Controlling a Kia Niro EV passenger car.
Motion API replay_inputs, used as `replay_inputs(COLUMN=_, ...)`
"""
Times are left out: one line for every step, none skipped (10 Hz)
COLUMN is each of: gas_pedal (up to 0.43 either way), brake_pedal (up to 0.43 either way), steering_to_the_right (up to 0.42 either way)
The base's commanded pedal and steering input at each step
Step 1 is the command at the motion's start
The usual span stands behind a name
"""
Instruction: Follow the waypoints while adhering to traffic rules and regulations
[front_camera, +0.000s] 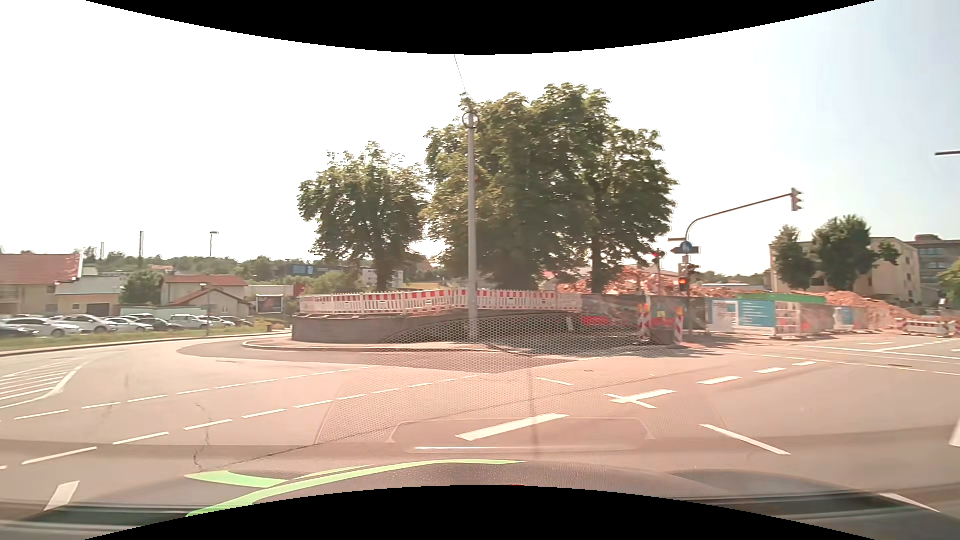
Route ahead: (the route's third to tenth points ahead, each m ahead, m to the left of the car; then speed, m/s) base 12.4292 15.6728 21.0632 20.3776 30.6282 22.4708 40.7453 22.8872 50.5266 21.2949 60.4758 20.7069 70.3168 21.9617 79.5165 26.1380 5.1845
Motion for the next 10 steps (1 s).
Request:
replay_inputs(gas_pedal=0.220, brake_pedal=0.000, steering_to_the_right=-0.411)
replay_inputs(gas_pedal=0.220, brake_pedal=0.000, steering_to_the_right=-0.389)
replay_inputs(gas_pedal=0.209, brake_pedal=0.000, steering_to_the_right=-0.373)
replay_inputs(gas_pedal=0.209, brake_pedal=0.000, steering_to_the_right=-0.352)
replay_inputs(gas_pedal=0.209, brake_pedal=0.000, steering_to_the_right=-0.332)
replay_inputs(gas_pedal=0.197, brake_pedal=0.000, steering_to_the_right=-0.320)
replay_inputs(gas_pedal=0.197, brake_pedal=0.000, steering_to_the_right=-0.309)
replay_inputs(gas_pedal=0.197, brake_pedal=0.000, steering_to_the_right=-0.300)
replay_inputs(gas_pedal=0.189, brake_pedal=0.000, steering_to_the_right=-0.280)
replay_inputs(gas_pedal=0.177, brake_pedal=0.000, steering_to_the_right=-0.255)
